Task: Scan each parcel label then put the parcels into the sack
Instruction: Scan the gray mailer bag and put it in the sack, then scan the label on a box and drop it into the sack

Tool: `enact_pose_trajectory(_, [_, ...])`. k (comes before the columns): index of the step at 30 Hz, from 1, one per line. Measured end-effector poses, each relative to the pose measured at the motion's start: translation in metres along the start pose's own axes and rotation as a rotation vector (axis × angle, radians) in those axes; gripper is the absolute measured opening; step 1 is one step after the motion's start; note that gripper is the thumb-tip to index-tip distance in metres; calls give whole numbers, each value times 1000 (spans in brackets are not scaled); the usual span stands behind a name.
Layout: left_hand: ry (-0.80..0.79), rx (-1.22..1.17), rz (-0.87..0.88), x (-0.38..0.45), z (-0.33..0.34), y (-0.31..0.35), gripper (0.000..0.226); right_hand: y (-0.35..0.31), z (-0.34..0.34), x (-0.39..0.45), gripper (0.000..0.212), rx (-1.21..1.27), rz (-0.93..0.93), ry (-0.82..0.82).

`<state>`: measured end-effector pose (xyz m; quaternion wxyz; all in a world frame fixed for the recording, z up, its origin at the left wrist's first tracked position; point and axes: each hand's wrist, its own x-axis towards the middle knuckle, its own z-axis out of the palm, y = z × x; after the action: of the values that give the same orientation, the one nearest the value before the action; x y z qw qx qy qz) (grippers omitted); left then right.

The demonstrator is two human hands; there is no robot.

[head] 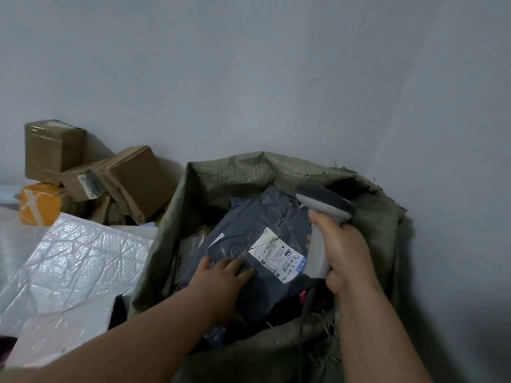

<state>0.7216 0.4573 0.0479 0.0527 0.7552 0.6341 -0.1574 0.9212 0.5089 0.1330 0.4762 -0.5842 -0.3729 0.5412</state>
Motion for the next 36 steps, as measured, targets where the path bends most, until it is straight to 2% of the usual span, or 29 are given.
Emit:
enact_pose_trajectory(4, [199, -135, -119, -23, 10, -11, 107, 19, 24, -34, 22, 166, 123, -161])
enact_pose_trajectory(7, [326, -274, -212, -56, 2, -35, 99, 27, 39, -64, 21, 140, 84, -227])
enact_pose_trajectory(10, [483, -437, -329, -98, 0, -64, 81, 31, 60, -99, 20, 131, 42, -247])
enact_pose_trajectory(12, [521, -574, -441, -129, 6, -82, 72, 37, 77, -125, 20, 110, 27, -249])
enact_pose_trajectory(18, [395, -800, -629, -237, 63, -136, 66, 82, 141, -201, 25, -21, 67, -290])
enact_pose_trajectory(22, [369, -1005, -732, -295, 103, -163, 65, 122, 177, -242, 32, -124, 107, -345])
enact_pose_trajectory(25, [405, -1183, -818, -319, 126, -176, 60, 143, 196, -259, 36, -197, 137, -376])
enact_pose_trajectory(28, [413, -1268, -985, -338, 150, -190, 62, 162, 217, -270, 30, -267, 148, -395])
enact_pose_trajectory(31, [398, -1326, -1164, -347, 171, -198, 63, 180, 232, -265, 34, -321, 167, -387])
enact_pose_trajectory(33, [331, -1378, -1257, -348, 182, -200, 63, 190, 241, -260, 39, -350, 203, -377])
enact_pose_trajectory(36, [220, -1518, -1285, -344, 197, -204, 57, 203, 256, -255, 37, -367, 267, -404])
